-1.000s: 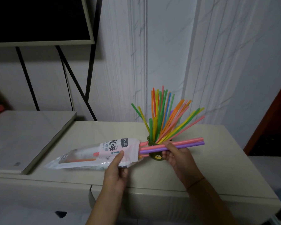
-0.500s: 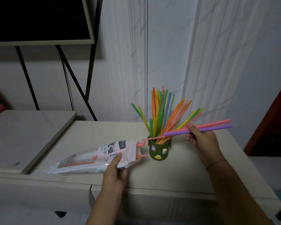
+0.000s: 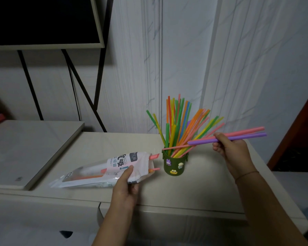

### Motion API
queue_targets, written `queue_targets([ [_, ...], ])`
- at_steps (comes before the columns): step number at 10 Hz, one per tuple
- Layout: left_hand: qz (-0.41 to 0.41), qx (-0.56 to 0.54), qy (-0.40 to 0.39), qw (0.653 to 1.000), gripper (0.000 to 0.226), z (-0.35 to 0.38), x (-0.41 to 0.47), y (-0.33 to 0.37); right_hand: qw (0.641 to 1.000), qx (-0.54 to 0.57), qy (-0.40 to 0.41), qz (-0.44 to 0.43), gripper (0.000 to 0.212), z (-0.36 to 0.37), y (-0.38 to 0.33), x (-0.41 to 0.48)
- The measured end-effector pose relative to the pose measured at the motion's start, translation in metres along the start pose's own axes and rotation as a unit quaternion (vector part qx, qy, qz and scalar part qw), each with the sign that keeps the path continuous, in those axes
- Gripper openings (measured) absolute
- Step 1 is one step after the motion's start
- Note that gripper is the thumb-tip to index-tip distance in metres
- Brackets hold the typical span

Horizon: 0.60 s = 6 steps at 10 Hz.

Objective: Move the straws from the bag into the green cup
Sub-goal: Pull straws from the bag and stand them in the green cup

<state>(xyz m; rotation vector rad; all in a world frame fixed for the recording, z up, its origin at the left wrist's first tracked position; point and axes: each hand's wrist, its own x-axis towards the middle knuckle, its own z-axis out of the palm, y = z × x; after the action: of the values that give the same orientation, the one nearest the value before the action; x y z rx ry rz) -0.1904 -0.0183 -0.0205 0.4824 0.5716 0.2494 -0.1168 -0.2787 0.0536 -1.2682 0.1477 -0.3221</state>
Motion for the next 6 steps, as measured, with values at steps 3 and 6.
queue_targets([
  [3, 0.001, -0.018, 0.006, 1.0, 0.048, 0.005, -0.001, 0.001, 1.0, -0.017, 0.008, -0.012, 0.009, -0.005, -0.001, 0.005],
  [6, -0.004, -0.022, 0.005, 1.0, 0.051, 0.009, -0.004, -0.004, 0.982, -0.168, -0.082, -0.017, 0.005, 0.022, 0.031, 0.002],
])
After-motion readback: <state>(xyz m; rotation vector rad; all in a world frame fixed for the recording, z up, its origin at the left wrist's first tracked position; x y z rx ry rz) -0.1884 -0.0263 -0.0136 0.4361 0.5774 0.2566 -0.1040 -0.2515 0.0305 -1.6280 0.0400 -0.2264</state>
